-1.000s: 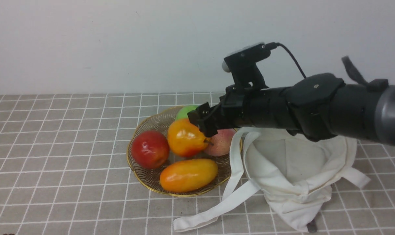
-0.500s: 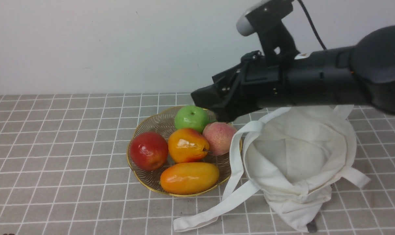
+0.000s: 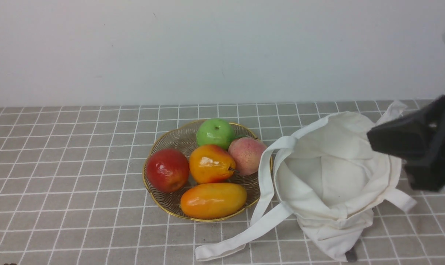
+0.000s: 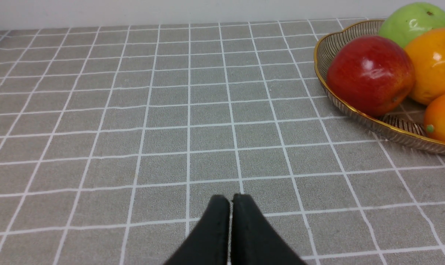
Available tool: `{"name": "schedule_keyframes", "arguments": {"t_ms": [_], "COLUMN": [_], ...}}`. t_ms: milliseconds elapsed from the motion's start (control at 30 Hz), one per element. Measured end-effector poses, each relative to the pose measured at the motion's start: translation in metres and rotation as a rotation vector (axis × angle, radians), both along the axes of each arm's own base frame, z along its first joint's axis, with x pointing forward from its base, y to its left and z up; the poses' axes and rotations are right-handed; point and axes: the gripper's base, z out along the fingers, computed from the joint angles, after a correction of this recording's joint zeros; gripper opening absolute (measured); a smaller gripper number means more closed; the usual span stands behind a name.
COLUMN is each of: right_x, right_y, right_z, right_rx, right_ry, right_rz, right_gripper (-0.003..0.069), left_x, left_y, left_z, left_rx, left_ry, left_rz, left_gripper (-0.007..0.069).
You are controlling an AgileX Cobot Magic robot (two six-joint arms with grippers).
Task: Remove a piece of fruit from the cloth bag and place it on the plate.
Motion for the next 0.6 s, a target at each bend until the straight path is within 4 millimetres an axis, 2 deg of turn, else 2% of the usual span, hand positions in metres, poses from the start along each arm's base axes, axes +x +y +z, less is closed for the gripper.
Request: {"name": "schedule_keyframes", "arguments": {"t_ms": [67,200,367,600], "right_x": [-0.021,-0.032,-0.036,-0.036], "right_y": [-0.012,-0.020,-0.026,-0.027], "right_z": [-0.008,-0.027,-0.050,-0.053], "right_rx": [0.044,0.090,0.119,0.120], "right_ry": [-0.089,-0.187,-0.254,-0.261], "right_rz": [-0.037,-0.089,-0.137,-0.142], "right_gripper": [-0.0013,-0.0013,-0.0013,-0.0013], "left_x": [0.000,0.000,0.000,0.000], "left_y": [0.000,0.000,0.000,0.000], "left_z": [0.000,0.000,0.000,0.000], "left_rx": [0.000,0.000,0.000,0.000], "left_ry": [0.000,0.000,0.000,0.000], "left_rz": [0.000,0.000,0.000,0.000], "left_gripper": [-0.0008,-0.0008,-0.0008,-0.0008]}}
